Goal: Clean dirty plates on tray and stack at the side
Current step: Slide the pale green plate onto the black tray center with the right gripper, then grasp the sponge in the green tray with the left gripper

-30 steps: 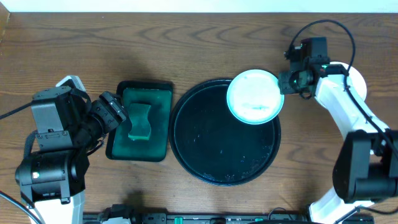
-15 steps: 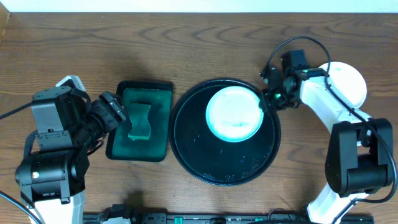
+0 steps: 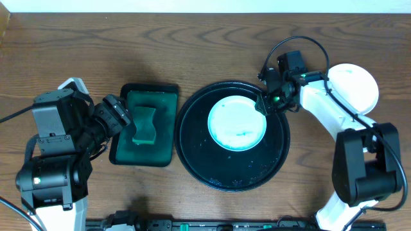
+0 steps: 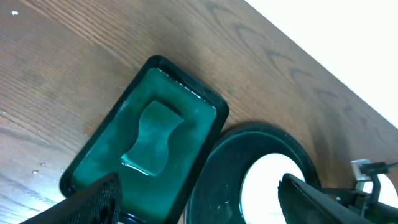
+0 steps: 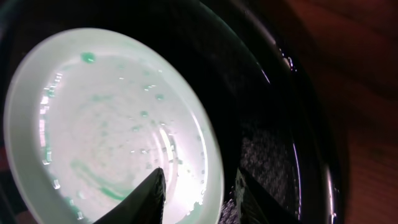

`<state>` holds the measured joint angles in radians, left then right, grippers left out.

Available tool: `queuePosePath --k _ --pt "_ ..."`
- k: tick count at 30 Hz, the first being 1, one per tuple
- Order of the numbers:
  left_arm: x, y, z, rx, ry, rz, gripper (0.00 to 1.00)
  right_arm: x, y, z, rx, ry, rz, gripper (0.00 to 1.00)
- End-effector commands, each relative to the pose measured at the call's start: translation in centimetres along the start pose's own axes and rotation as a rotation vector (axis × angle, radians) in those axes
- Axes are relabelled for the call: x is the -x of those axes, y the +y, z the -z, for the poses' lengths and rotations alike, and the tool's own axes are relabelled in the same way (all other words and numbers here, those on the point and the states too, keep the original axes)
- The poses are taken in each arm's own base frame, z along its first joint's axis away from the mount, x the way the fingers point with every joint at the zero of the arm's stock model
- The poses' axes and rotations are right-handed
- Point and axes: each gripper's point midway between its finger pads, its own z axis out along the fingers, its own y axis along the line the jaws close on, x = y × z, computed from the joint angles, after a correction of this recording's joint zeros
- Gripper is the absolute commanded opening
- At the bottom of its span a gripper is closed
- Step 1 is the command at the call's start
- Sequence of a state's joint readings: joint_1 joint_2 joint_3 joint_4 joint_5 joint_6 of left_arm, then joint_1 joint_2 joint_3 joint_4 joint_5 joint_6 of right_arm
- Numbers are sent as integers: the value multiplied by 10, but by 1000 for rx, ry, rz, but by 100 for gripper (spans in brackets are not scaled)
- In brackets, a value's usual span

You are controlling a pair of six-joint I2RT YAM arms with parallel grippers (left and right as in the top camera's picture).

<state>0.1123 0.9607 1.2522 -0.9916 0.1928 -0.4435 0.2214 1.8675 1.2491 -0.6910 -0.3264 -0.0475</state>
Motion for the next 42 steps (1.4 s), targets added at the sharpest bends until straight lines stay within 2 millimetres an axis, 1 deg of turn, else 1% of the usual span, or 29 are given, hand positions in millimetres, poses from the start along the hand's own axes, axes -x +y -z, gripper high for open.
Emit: queuePosePath --k 1,3,6,8,10,11,13,14,15,18,20,22,23,25,27,28,29,30,32,36,37,38,39,40,41,42 --pt "-5 9 -10 55 55 -39 74 12 17 33 41 -81 8 34" --pt "-17 18 -26 116 138 -61 72 13 23 43 54 -100 18 34" --pt "-39 22 -56 164 302 -126 71 13 31 54 58 -116 25 33" --pt "-54 26 -79 208 407 -172 71 11 36 57 62 -114 24 33" --pt "-65 40 -101 305 487 -201 68 7 39 57 65 -97 6 32" --pt "-71 53 -119 389 532 -210 64 2 41 56 68 -76 3 31" --pt "-79 69 -141 474 582 -194 58 -5 43 55 69 -48 0 31" --pt "-82 74 -151 499 599 -185 53 -8 44 54 70 -34 -1 31" --pt "-87 78 -162 512 619 -182 51 -11 45 54 71 -24 -2 31" --pt "-98 86 -196 525 656 -181 46 -16 50 52 72 -4 7 31" --pt "-103 90 -215 524 665 -180 45 -16 53 51 74 -3 14 31" --pt "-107 93 -230 524 666 -179 45 -15 54 51 75 -6 18 31" --pt "-109 93 -235 521 668 -177 41 -15 54 51 74 -7 18 31" --pt "-112 95 -243 519 671 -177 33 -15 51 51 60 -6 8 30" --pt "-111 95 -248 514 662 -178 26 -15 41 51 2 -7 -47 27" --pt "-110 95 -250 508 657 -186 21 -14 36 51 -25 -8 -67 27" --pt "-109 94 -251 500 653 -200 10 -14 30 51 -61 -12 -97 27" --pt "-108 94 -251 495 653 -212 7 -14 25 52 -88 -15 -123 27" --pt "-107 93 -249 495 656 -213 7 -14 19 53 -110 -20 -161 27" --pt "-101 88 -234 498 660 -213 7 -15 15 54 -114 -19 -175 27" --pt "-98 86 -230 495 654 -213 17 -15 15 54 -114 -18 -176 27" --pt "-96 84 -227 490 646 -213 30 -15 15 54 -114 -19 -176 27" --pt "-94 82 -223 486 639 -214 37 -14 15 54 -114 -20 -176 27" --pt "-92 81 -220 485 635 -213 44 -14 15 54 -114 -20 -175 27" --pt "-91 80 -217 485 635 -213 49 -14 15 54 -114 -20 -175 27" --pt "-92 81 -216 488 639 -214 51 -14 15 54 -114 -20 -176 27"
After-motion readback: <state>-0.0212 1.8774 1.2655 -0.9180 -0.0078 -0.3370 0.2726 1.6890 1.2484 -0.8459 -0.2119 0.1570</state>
